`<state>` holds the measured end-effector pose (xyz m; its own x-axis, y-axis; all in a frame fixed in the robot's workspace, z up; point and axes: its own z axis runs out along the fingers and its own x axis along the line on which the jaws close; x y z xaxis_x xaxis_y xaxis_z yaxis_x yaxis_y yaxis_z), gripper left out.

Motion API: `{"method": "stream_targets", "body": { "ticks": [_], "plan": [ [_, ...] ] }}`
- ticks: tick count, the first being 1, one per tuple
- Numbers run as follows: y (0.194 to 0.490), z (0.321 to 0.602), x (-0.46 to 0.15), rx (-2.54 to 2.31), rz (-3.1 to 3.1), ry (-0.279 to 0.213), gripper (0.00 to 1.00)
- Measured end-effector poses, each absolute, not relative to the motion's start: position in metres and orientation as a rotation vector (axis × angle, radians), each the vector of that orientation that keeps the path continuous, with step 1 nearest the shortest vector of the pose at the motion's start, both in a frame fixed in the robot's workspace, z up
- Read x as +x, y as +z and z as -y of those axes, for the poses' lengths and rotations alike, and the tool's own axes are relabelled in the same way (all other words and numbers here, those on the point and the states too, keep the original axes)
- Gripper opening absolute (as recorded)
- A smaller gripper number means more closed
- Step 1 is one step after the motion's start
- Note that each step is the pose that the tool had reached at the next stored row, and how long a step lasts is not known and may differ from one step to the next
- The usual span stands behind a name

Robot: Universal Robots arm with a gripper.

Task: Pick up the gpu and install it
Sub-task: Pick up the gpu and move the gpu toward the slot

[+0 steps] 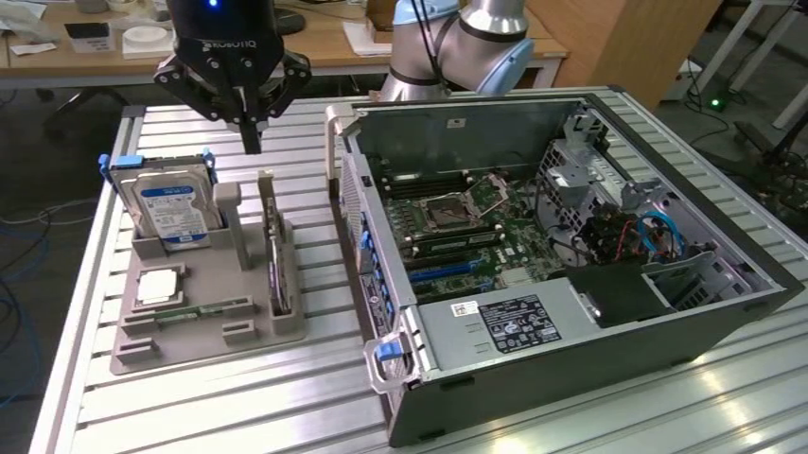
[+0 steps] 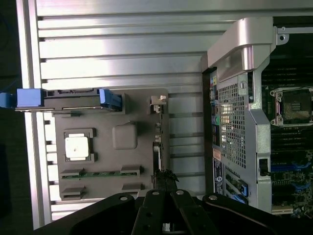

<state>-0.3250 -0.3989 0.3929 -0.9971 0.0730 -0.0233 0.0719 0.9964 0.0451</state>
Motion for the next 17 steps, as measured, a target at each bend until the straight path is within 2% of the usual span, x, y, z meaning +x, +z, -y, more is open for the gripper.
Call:
{"method": "stream_targets", "body": {
  "ticks": [5, 6, 7, 9, 12, 14, 15, 17],
  "plan": [
    [0.3929, 0.3989, -0.3251, 0.113, -3.114, 0.069, 0.11],
    [0.3929, 0.3989, -0.3251, 0.113, -3.114, 0.069, 0.17],
    [0.3929, 0.3989, -0.325, 0.113, -3.114, 0.069, 0.17],
    [0.393, 0.3988, -0.325, 0.113, -3.114, 0.069, 0.29],
    [0.393, 0.3989, -0.3251, 0.113, -3.114, 0.069, 0.35],
    [0.3929, 0.3988, -0.3251, 0.113, -3.114, 0.069, 0.47],
    [0.3929, 0.3989, -0.3251, 0.113, -3.114, 0.069, 0.47],
    [0.393, 0.3989, -0.3251, 0.113, -3.114, 0.069, 0.58]
  ]
}}
